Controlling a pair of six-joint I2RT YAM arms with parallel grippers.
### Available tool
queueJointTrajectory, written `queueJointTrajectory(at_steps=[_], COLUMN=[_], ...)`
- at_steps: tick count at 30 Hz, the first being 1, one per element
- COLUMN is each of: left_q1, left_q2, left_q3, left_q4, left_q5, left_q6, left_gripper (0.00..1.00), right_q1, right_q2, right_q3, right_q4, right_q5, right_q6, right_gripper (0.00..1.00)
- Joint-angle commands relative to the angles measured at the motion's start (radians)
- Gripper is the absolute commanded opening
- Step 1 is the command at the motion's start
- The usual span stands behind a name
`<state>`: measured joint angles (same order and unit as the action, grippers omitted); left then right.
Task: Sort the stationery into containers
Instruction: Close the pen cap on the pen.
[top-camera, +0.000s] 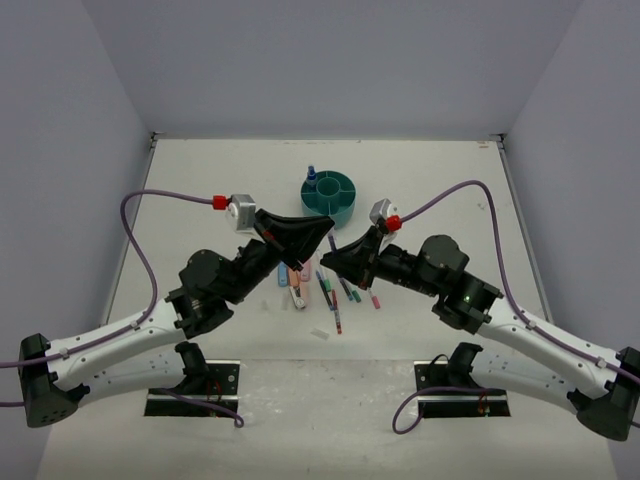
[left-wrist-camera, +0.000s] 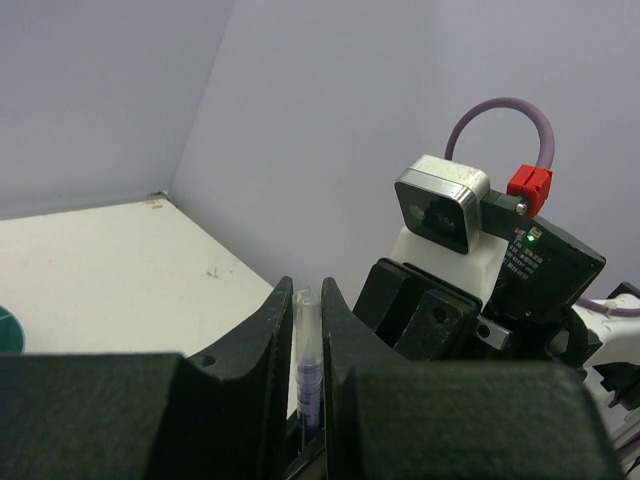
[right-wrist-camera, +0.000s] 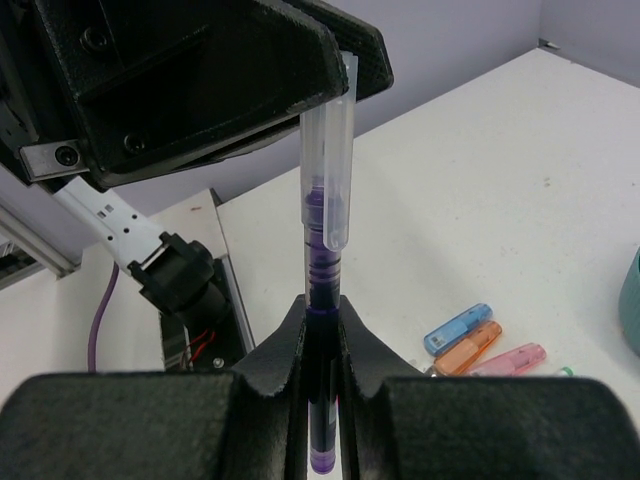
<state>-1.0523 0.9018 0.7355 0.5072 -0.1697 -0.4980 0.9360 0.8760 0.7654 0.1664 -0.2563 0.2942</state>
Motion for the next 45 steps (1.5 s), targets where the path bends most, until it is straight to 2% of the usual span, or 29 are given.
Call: queueJointTrajectory(at_steps=[1,9,16,18,24,29,31,36,41,45], left_q1=[-0.003,-0.003,-0.007,-0.009,-0.008,-0.008,-0.008,-0.008,-0.008,-0.008], left_q2=[0.054,0.090,0.127,0.125,0.031,0.046,0.052,0.045,0.031,0.026], left_q3=[-0.027,-0.077,-0.069,-0.070,0.020,0.146,0.172,0.171,0.186,0.205], left_q4=[-0.162,-0.122,-0.190,-0.203,-0.294,-0.379,-0.407,-0.426,-0.435,-0.455], left_q5=[0.014,0.109,0.165,0.181,0.061,0.092,0.120,0.147,0.138,0.124], left_q6=[0.029,0.036,0.041,0.036,0.078,0.150,0.159,0.156,0.165,0.170], left_gripper=[0.00,0.00,0.00,0.00,0.00,0.00,0.03,0.28,0.32,0.53], right_q1=[0.001,0.001,0.001,0.001,0.001,0.000,0.000,0.001,0.001,0.000], right_q2=[-0.016,0.030,0.063,0.054,-0.002,-0.016,-0.025,-0.049,-0.049,-0.058], right_q3=[0.207,0.341,0.441,0.422,0.187,0.129,0.117,0.111,0.102,0.095], right_q4=[0.124,0.034,-0.033,-0.025,0.043,0.027,0.019,0.004,0.008,0.016], right_q5=[0.054,0.057,0.048,0.049,-0.060,-0.112,-0.110,-0.089,-0.082,-0.073], right_q6=[-0.068,-0.108,-0.165,-0.168,-0.081,-0.039,-0.035,-0.030,-0.023,-0.020], right_gripper=[0.00,0.00,0.00,0.00,0.00,0.00,0.00,0.00,0.00,0.00])
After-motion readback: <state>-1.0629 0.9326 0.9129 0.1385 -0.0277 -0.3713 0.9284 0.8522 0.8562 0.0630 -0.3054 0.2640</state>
